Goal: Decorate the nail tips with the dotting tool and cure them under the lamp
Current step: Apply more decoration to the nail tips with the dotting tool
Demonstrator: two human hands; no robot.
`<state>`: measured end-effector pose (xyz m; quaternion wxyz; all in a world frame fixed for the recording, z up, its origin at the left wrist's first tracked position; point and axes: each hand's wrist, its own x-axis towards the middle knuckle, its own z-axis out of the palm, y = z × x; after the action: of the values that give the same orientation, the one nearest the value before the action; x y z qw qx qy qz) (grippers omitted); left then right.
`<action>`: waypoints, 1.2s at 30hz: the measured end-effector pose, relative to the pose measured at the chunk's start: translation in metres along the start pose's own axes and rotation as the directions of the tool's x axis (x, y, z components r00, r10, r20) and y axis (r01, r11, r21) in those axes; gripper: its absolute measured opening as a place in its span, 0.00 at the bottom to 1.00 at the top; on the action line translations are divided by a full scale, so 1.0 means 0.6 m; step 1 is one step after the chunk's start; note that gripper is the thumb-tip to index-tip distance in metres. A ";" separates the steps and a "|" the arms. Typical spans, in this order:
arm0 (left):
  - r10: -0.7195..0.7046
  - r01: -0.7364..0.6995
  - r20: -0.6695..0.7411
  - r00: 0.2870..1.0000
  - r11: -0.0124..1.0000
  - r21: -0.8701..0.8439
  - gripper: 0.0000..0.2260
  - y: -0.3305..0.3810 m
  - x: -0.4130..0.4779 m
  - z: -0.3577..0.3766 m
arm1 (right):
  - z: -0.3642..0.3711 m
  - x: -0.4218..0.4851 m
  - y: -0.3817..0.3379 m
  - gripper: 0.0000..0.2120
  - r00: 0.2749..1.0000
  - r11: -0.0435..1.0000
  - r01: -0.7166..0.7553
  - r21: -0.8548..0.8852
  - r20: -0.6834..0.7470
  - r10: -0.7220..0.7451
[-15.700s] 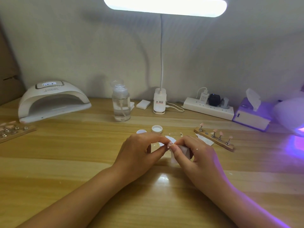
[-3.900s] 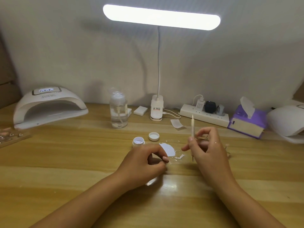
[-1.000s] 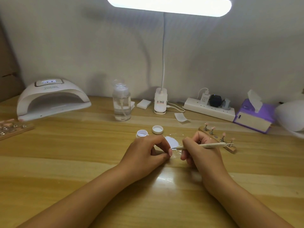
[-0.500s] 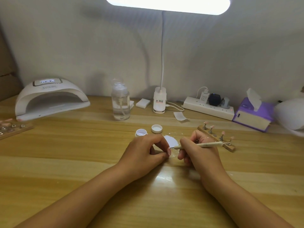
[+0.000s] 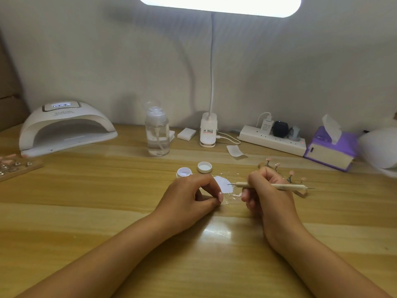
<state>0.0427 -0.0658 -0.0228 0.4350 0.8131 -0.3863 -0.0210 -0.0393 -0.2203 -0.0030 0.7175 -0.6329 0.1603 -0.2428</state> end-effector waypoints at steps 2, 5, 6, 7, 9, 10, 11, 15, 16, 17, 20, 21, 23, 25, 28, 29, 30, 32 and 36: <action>0.000 0.000 0.000 1.000 1.000 -0.002 0.06 0.000 0.000 0.000 | -0.002 0.002 -0.004 0.12 1.000 0.999 -0.021 0.050 -0.012 0.021; -0.008 0.008 -0.003 1.000 1.000 -0.012 0.06 0.000 0.000 0.000 | -0.008 0.003 -0.012 0.14 0.997 0.986 -0.070 0.148 -0.007 0.072; -0.009 0.009 -0.004 1.000 1.000 -0.014 0.06 0.000 -0.001 0.000 | -0.011 0.003 -0.015 0.14 0.996 0.981 -0.088 0.171 0.003 0.089; -0.010 0.010 -0.004 1.000 1.000 -0.015 0.06 0.000 0.000 0.000 | -0.013 0.003 -0.017 0.14 0.995 0.978 -0.102 0.180 0.018 0.100; -0.010 0.010 -0.004 1.000 1.000 -0.014 0.07 0.000 0.000 0.000 | -0.015 0.002 -0.019 0.15 0.993 0.981 -0.114 0.157 0.059 0.106; -0.010 0.010 -0.004 1.000 1.000 -0.012 0.07 0.001 0.000 0.000 | -0.015 0.001 -0.019 0.15 0.991 0.984 -0.116 0.138 0.079 0.106; -0.009 0.009 -0.005 1.000 1.000 -0.011 0.07 0.001 0.000 0.000 | -0.015 0.001 -0.019 0.15 0.990 0.985 -0.117 0.123 0.094 0.106; -0.010 0.010 -0.005 1.000 1.000 -0.012 0.07 0.000 -0.001 -0.001 | -0.015 0.002 -0.016 0.14 0.993 0.994 -0.090 0.069 0.079 0.084; -0.011 0.011 -0.005 1.000 1.000 -0.013 0.06 0.000 -0.001 -0.001 | -0.014 0.001 -0.013 0.14 0.996 0.997 -0.066 0.044 0.069 0.063; -0.011 0.011 -0.005 1.000 1.000 -0.014 0.07 0.001 -0.001 -0.001 | -0.012 0.000 -0.010 0.14 0.997 0.999 -0.040 0.012 0.065 0.039; -0.008 0.008 -0.007 1.000 1.000 -0.007 0.07 0.001 0.000 -0.001 | -0.004 -0.005 0.000 0.14 0.997 0.995 0.022 -0.097 0.078 -0.015; -0.007 0.007 -0.006 1.000 1.000 -0.006 0.07 0.001 0.000 -0.001 | -0.002 -0.005 0.002 0.14 0.996 0.992 0.032 -0.118 0.085 -0.022; -0.009 0.009 -0.004 1.000 1.000 -0.008 0.06 0.001 0.000 0.000 | 0.001 -0.006 0.004 0.14 0.995 0.990 0.040 -0.133 0.094 -0.028; -0.009 0.009 -0.005 1.000 1.000 -0.010 0.06 0.001 0.000 0.000 | 0.001 -0.005 0.004 0.14 0.995 0.989 0.046 -0.139 0.099 -0.033; -0.007 0.007 -0.006 1.000 1.000 -0.002 0.06 0.001 0.000 0.000 | 0.000 -0.004 0.005 0.18 0.994 0.987 0.049 -0.151 0.106 -0.033; -0.006 0.006 -0.007 1.000 1.000 0.000 0.06 0.000 0.000 0.000 | 0.000 -0.004 0.005 0.19 0.993 0.987 0.049 -0.156 0.111 -0.032; -0.006 0.006 -0.009 1.000 1.000 0.002 0.06 0.000 0.000 0.000 | 0.000 -0.004 0.005 0.19 0.993 0.986 0.048 -0.160 0.116 -0.030; -0.008 0.008 -0.012 1.000 1.000 0.006 0.06 0.000 0.000 0.001 | 0.001 -0.004 0.004 0.19 0.992 0.985 0.048 -0.164 0.122 -0.028; -0.005 0.005 -0.013 1.000 1.000 0.013 0.06 0.000 0.001 0.001 | 0.001 -0.005 0.004 0.18 0.992 0.984 0.043 -0.170 0.123 -0.023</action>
<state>0.0428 -0.0664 -0.0230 0.4320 0.8169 -0.3818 -0.0142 -0.0411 -0.2183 -0.0055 0.6641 -0.7088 0.1267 -0.2012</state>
